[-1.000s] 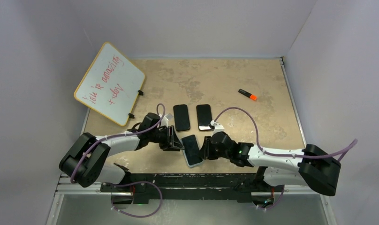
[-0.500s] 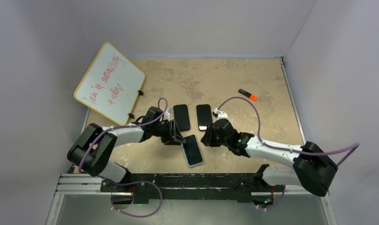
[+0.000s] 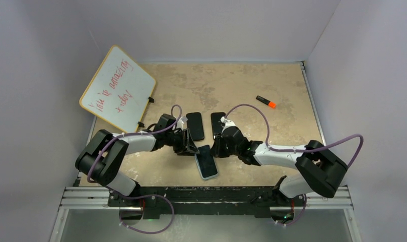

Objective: Put the phone into the phone case

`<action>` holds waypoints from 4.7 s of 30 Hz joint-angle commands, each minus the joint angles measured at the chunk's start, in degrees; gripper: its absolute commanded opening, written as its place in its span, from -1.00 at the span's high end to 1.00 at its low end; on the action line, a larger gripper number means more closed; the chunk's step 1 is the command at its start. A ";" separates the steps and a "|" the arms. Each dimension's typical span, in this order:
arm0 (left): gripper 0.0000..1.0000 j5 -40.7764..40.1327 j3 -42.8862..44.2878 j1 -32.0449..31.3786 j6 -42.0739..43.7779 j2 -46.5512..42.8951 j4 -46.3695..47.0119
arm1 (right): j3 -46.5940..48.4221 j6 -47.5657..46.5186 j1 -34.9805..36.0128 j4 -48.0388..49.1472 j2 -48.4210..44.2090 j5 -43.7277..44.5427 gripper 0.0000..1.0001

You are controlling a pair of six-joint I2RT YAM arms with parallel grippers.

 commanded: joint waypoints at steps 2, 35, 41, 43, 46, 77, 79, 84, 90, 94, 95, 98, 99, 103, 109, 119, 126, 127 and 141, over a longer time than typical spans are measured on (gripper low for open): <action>0.27 -2.45 1.77 0.19 3.78 2.28 -1.69 | 1.92 -1.42 -0.34 5.10 1.79 -5.22 0.58; 0.28 -3.47 1.99 -0.01 3.52 -4.91 -10.35 | 2.09 5.55 -0.34 -0.54 -2.08 -6.23 -0.19; 0.28 -1.92 -0.11 -0.08 1.66 -4.79 -7.27 | -2.34 6.06 -0.34 3.43 -4.41 -6.71 -0.43; 0.27 -2.75 -0.77 -0.20 1.23 -5.36 -7.59 | -2.96 6.17 -0.38 4.35 -4.58 -5.83 -0.48; 0.22 -2.59 -2.40 -0.70 -0.17 -5.74 -6.01 | -4.15 7.45 -0.32 6.48 -4.24 -7.37 -0.57; 0.74 -3.82 -6.28 -2.84 0.55 -9.31 -5.44 | -10.16 31.47 2.73 43.64 3.48 -20.10 -0.58; 0.71 -3.70 -6.11 -2.69 1.27 -9.30 -6.57 | -9.72 31.53 2.74 44.82 3.93 -20.06 -0.58; 0.62 -4.70 -6.66 -2.68 1.13 -9.65 -7.86 | -9.78 32.61 2.74 47.34 5.13 -20.90 -0.57; 0.57 -6.88 -6.32 -2.67 1.65 -11.79 -10.71 | -7.93 30.55 2.78 42.07 6.20 -21.95 -0.52; 0.57 -7.10 -6.09 -2.63 1.64 -12.16 -10.79 | -6.43 27.81 3.05 37.21 6.08 -22.02 -0.35; 0.57 -7.05 -6.07 -2.68 1.58 -12.25 -10.60 | -6.10 27.36 3.08 36.49 6.04 -22.03 -0.31; 0.56 -7.07 -6.06 -2.63 1.42 -12.09 -10.37 | -4.68 24.88 3.29 31.49 5.59 -21.02 -0.24; 0.56 -6.93 -6.00 -2.62 1.41 -12.01 -10.26 | -4.23 23.94 3.39 29.40 5.32 -20.39 -0.24; 0.55 -6.44 -5.82 -2.61 1.55 -11.64 -9.96 | -2.25 20.48 3.77 23.06 5.15 -19.33 -0.33; 0.55 -6.39 -5.88 -2.58 1.51 -10.99 -9.21 | -0.63 19.14 4.06 20.72 6.24 -19.20 -0.12; 0.53 -6.44 -6.41 -2.68 1.45 -11.32 -8.94 | -0.26 18.10 5.11 18.38 5.77 -16.29 0.57; 0.53 -6.70 -6.40 -2.61 1.51 -11.81 -9.37 | 0.59 15.63 5.68 13.84 3.94 -12.95 0.97; 0.53 -6.79 -6.47 -2.62 1.51 -11.86 -9.41 | 0.68 15.32 5.86 13.25 3.81 -12.52 0.98; 0.42 -7.09 -5.94 -2.63 1.51 -12.03 -9.92 | 1.30 15.24 6.54 11.25 3.15 -14.89 0.08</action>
